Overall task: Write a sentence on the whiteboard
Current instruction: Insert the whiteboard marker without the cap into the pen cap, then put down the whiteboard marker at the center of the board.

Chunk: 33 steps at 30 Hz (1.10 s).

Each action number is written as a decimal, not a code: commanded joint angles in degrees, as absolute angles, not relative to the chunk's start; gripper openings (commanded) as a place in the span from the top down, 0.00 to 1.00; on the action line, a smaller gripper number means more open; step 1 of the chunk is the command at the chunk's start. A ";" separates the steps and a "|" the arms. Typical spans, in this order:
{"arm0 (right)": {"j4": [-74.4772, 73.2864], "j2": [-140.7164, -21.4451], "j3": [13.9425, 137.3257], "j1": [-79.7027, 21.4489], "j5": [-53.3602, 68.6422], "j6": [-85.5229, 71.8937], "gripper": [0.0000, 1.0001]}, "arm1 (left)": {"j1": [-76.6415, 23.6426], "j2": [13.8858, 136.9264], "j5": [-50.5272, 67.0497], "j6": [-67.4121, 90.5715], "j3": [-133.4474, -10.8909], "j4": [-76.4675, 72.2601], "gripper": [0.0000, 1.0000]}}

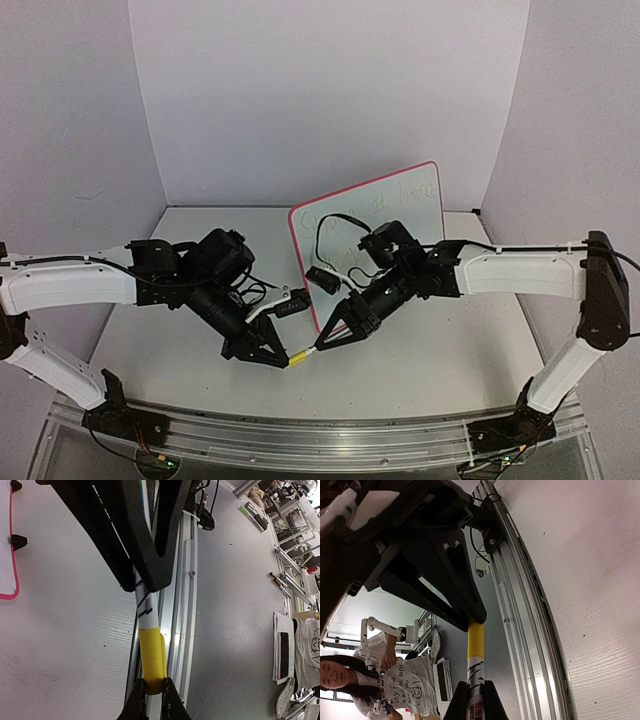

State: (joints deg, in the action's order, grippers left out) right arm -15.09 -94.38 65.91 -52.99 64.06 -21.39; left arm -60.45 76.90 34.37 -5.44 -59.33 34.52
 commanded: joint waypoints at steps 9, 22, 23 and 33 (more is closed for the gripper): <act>-9.45 -94.59 68.15 -57.86 62.74 -21.26 1.00 | -60.47 75.48 31.87 -5.35 -62.76 16.80 1.00; -31.40 -75.93 68.22 -54.03 29.48 -16.54 1.00 | -50.44 63.63 10.87 -2.15 -56.70 27.71 0.29; -32.94 -75.00 68.65 -54.04 25.33 -16.29 1.00 | -48.45 63.24 10.69 -1.75 -56.56 28.00 0.28; -18.36 -69.69 56.52 -59.79 2.65 -22.20 1.00 | -29.49 64.51 5.88 4.98 -58.03 27.97 0.17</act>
State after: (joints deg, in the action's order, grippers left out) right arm -28.10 -71.37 63.22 -55.95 17.41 -18.46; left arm -36.21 64.77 7.18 0.26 -57.36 29.61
